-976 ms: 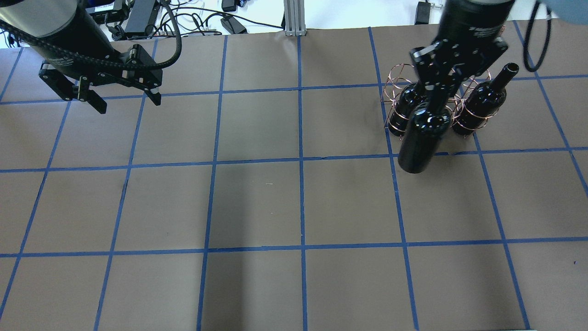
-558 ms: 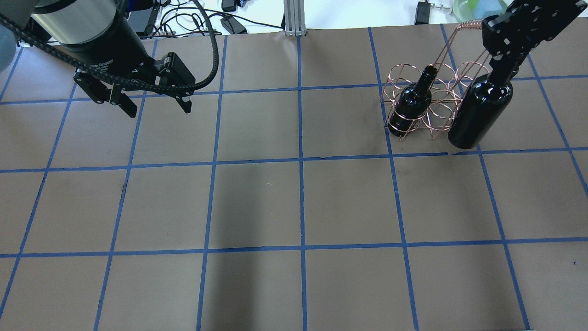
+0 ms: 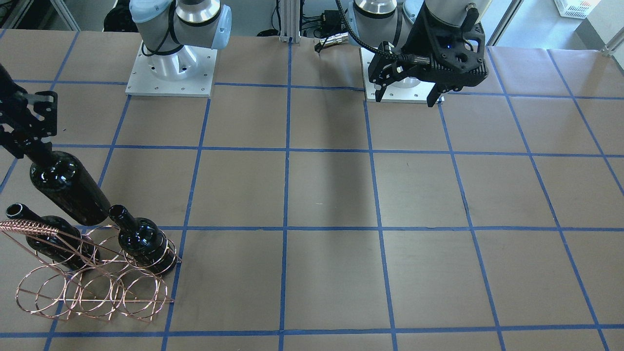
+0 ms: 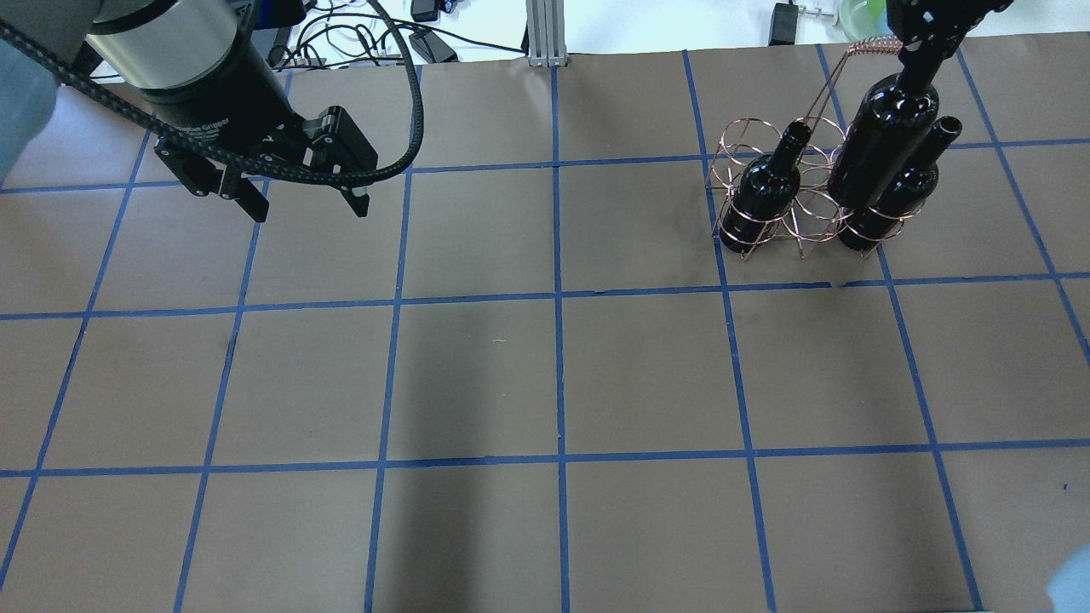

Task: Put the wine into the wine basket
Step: 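Carry the bottle with the right gripper over the copper rack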

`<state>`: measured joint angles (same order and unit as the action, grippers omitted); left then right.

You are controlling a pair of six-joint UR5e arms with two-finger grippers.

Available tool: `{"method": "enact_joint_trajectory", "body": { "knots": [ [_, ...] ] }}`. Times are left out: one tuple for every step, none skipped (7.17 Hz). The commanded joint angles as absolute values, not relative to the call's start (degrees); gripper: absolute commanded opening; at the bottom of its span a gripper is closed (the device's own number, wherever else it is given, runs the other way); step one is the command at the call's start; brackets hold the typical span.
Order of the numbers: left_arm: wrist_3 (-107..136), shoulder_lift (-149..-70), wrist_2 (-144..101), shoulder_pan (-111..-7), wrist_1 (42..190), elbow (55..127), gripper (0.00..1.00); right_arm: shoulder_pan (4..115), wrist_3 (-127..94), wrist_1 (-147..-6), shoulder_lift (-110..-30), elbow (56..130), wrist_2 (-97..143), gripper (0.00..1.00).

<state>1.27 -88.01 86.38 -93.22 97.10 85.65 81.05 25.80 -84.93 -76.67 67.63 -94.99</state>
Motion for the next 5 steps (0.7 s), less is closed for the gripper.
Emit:
{"method": "enact_joint_trajectory", "body": {
  "knots": [
    [1.3,-88.2,86.3,-93.3,97.0,85.7,1.0,81.0,26.5,-87.0,-75.6,67.8,-94.7,0.19],
    [1.2,-88.1,86.4,-93.3,97.0,85.7,1.0,81.1,26.5,-87.4,-75.2,68.2,-94.7,0.19],
    [1.2,-88.1,86.4,-93.3,97.0,85.7,1.0,81.0,26.2,-87.8,-75.2,69.8,-93.1,0.19],
    [1.2,-88.1,86.4,-93.3,97.0,85.7,1.0,81.0,25.9,-87.9,-75.5,72.0,-91.9,0.19],
    [1.0,-87.9,86.5,-93.3,97.1,85.7,1.0,81.0,26.2,-89.2,-75.4,72.5,-92.4,0.19]
  ]
}}
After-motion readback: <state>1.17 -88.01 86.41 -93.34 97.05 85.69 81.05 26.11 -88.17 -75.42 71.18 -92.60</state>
